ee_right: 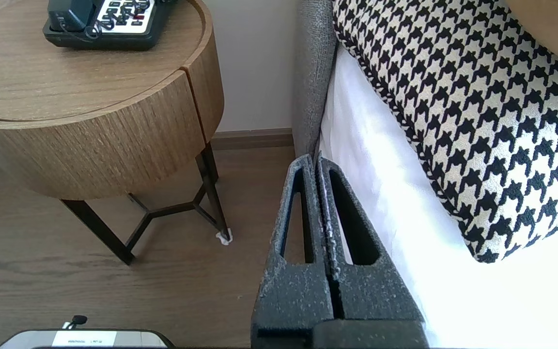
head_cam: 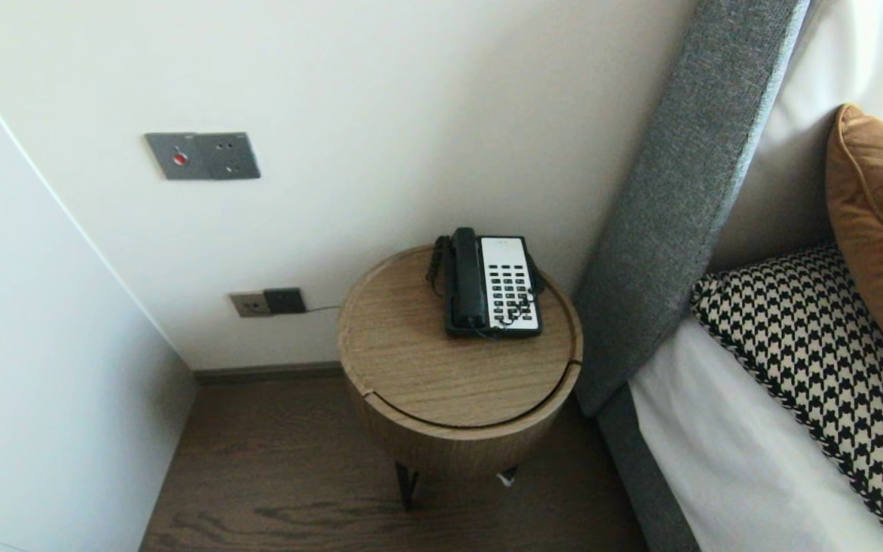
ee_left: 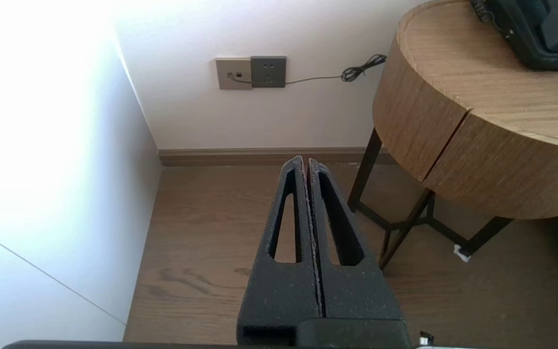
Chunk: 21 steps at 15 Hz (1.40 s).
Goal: Open the nightstand drawer
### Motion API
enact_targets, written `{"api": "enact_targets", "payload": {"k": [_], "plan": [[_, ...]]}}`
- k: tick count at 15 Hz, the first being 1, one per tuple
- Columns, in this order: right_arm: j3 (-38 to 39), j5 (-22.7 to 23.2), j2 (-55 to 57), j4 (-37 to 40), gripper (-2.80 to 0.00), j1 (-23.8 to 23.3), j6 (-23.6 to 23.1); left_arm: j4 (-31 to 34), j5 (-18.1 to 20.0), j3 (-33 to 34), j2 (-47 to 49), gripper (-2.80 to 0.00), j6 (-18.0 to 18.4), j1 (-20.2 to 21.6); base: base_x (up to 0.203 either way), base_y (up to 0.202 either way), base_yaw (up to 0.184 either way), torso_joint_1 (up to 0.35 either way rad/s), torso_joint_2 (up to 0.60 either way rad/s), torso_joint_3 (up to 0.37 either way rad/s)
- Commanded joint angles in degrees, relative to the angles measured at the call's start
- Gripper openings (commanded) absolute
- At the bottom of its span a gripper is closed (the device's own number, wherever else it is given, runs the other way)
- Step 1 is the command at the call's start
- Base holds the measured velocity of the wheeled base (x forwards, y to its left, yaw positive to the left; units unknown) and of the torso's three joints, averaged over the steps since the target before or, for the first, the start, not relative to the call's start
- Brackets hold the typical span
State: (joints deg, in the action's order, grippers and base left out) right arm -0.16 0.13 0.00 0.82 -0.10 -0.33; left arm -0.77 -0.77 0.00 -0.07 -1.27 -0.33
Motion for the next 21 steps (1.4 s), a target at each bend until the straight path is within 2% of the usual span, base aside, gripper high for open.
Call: {"api": "enact_targets", "payload": {"k": [1,5,9,16,18,21], "plan": [[-0.02,0.04,0.02,-0.03,-2.80,0.01,-0.11,-0.01,-0.02,0.00,-0.01,-2.80,-0.05,-0.08,0.000,0.000,0.000,0.000,0.00,0.000],[-1.95,-0.16,-0.08,-0.63,-2.80,0.02,-0.29,-0.02,-0.02,0.00,-0.01,-2.80,-0.05,-0.02,0.000,0.000,0.000,0.000,0.00,0.000],[-15.70,2.40,1.86,8.80,-2.80,0.14,-0.37,0.01,-0.02,0.00,-0.01,-2.80,-0.05,-0.02,0.000,0.000,0.000,0.000,0.00,0.000],[-35.59,3.11,28.83,10.52,-2.80,1.06,0.54,-0.02,-0.02,0.00,-0.01,-2.80,-0.05,-0.02,0.000,0.000,0.000,0.000,0.00,0.000],[-41.45,3.00,37.43,10.79,-2.80,4.63,3.55,-0.02,-0.02,0.00,-0.01,-2.80,-0.05,-0.02,0.000,0.000,0.000,0.000,0.00,0.000],[-47.97,2.04,50.20,11.16,-2.80,10.49,11.83,-0.02,-0.02,0.00,-0.01,-2.80,-0.05,-0.02,0.000,0.000,0.000,0.000,0.00,0.000]]}}
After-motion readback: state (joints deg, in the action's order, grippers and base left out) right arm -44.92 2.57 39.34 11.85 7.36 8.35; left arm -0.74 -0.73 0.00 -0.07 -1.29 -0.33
